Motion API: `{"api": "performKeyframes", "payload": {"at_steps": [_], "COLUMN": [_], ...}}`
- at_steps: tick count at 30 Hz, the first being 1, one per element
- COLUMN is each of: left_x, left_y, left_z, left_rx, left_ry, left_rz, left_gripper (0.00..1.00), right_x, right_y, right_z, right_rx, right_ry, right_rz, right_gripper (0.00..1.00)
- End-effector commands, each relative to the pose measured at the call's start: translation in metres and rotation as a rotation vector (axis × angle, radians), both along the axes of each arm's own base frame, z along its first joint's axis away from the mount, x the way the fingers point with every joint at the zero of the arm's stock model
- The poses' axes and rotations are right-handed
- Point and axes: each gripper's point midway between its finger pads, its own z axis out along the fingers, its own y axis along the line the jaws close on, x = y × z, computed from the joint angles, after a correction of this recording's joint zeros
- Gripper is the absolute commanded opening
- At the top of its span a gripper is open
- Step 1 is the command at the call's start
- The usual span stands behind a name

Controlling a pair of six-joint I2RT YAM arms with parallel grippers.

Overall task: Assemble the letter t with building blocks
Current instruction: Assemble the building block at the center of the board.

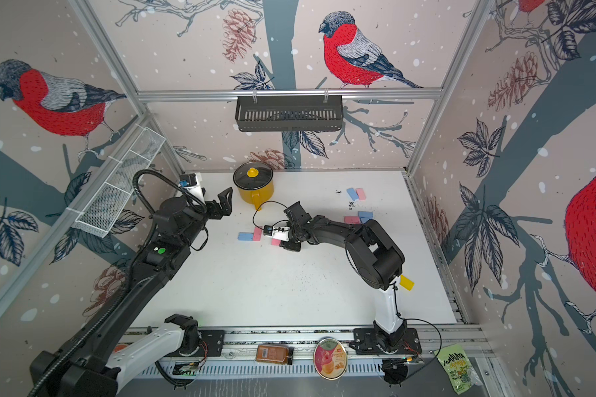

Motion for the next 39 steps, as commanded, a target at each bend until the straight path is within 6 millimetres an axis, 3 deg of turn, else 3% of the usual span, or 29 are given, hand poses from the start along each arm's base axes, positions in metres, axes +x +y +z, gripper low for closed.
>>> {"api": "performKeyframes", "payload": {"at_steps": [1, 23, 39], "left_x": [0.002, 0.006, 0.007], "left_y": [0.002, 0.000, -0.001], "left_z": [0.008, 0.003, 0.001], "left_rx": [0.005, 0.020, 0.025], "left_ry": [-0.027, -0.006, 0.000], "left_rz": [0.014, 0.010, 0.002], "left_gripper": [0.97, 0.97, 0.97], "right_x": [-0.004, 0.011, 0.016], "right_y": [0.007, 0.029, 0.032], "right_z": [-0.005, -0.023, -0.035], "right_rx": [-0.010, -0.039, -0.061], "right_ry": [0.038, 0.086, 0.112], "right_rz": [0.037, 0.059, 0.060], "right_gripper": [0.07, 0.10, 0.13]}}
